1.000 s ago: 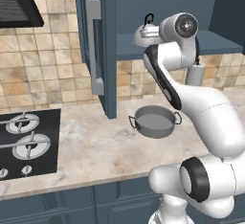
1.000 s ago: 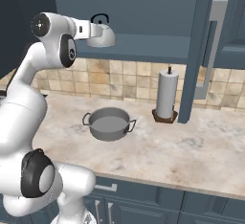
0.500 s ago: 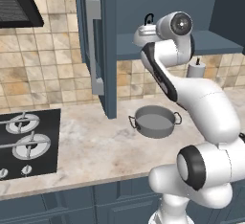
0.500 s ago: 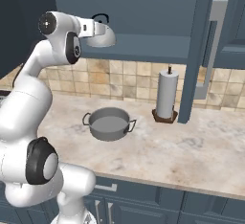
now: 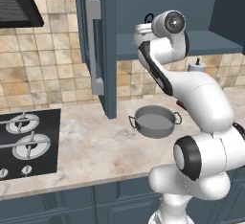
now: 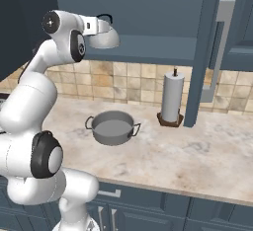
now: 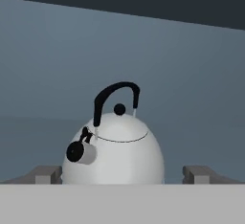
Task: Pick the kettle from the cabinet and place it on a stove burner. Then pick the pot from the counter and place it on another stove burner. Finally, turn both burners on.
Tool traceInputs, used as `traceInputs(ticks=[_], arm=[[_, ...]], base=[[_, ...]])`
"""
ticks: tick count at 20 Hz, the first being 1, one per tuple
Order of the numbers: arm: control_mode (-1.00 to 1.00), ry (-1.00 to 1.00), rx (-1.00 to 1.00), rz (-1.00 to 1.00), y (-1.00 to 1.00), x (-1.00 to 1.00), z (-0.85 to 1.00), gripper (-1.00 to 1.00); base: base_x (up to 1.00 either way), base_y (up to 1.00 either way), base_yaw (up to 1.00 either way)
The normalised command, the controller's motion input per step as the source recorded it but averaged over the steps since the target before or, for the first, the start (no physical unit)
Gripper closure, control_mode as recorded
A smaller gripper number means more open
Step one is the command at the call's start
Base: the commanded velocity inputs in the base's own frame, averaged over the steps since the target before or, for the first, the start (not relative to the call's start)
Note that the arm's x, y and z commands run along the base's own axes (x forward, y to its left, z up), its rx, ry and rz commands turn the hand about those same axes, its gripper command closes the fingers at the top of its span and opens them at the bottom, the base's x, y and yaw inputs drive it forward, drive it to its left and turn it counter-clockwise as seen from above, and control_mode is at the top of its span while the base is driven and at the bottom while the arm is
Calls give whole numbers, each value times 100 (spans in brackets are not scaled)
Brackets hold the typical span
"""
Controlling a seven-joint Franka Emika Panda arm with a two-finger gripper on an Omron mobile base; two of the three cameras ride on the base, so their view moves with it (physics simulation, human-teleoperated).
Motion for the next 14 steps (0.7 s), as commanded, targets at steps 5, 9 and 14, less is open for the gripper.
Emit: traceInputs(ticks=[5,9,14], arm=[[-100,-3,-3,0,2,6,0,-100],[-100,-1,-2,0,13,16,0,-100],[-100,0,1,0,6,23,0,-100]], base=[[0,0,0],[0,0,0],[0,0,0]])
